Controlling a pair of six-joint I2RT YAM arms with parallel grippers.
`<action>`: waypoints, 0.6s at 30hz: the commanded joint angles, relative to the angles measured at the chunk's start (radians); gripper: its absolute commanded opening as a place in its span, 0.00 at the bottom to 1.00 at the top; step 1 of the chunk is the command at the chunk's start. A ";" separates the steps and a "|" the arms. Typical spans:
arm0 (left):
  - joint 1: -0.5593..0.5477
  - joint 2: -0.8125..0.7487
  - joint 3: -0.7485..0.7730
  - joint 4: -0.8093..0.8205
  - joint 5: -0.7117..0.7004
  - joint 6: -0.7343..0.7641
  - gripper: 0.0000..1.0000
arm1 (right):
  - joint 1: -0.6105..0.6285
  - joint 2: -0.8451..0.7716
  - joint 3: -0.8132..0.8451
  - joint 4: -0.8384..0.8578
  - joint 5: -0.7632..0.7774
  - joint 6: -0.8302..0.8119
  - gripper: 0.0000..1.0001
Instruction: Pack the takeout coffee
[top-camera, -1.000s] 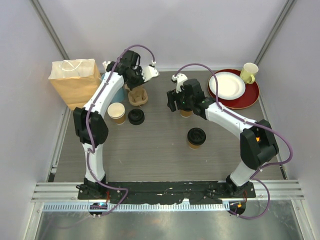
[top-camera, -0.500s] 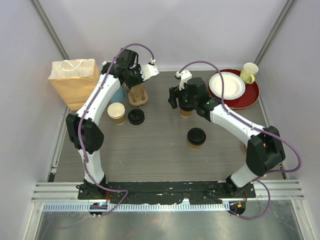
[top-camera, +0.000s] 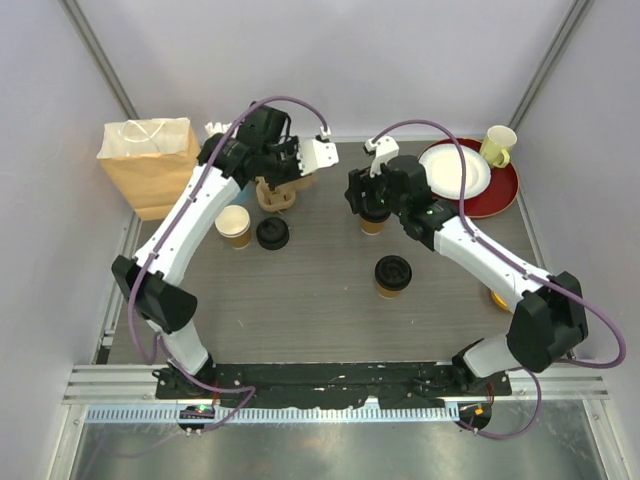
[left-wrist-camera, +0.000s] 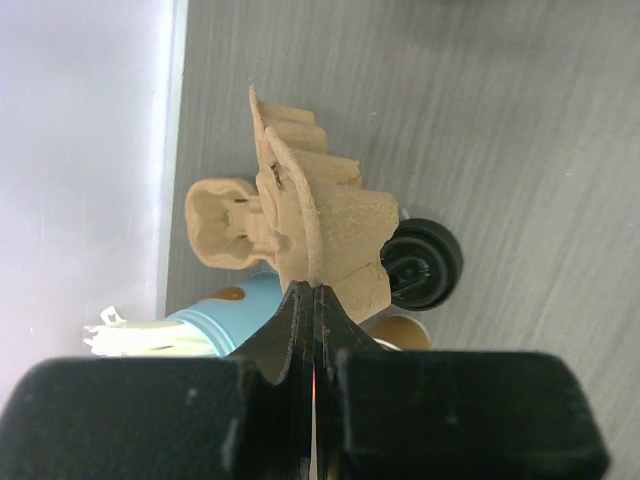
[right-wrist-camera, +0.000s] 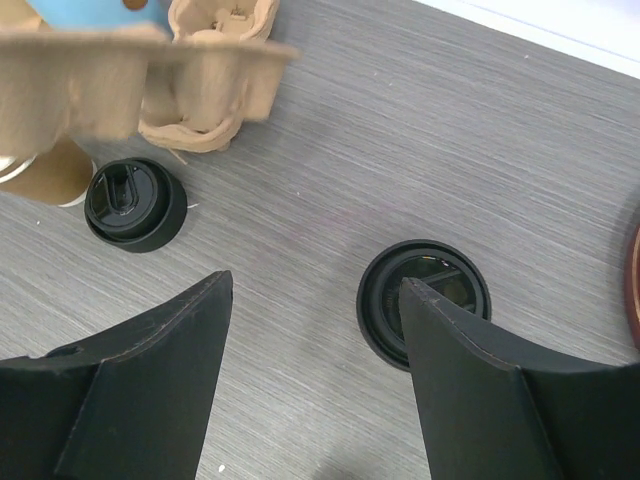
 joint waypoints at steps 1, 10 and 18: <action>-0.032 -0.071 -0.037 -0.074 0.049 -0.041 0.00 | -0.018 -0.084 -0.012 0.012 0.047 0.022 0.73; -0.102 -0.205 -0.269 -0.136 0.043 -0.032 0.00 | -0.044 -0.170 0.007 -0.045 -0.082 0.044 0.74; -0.278 -0.303 -0.568 -0.053 -0.025 -0.121 0.00 | 0.003 -0.217 -0.082 0.028 -0.163 0.041 0.74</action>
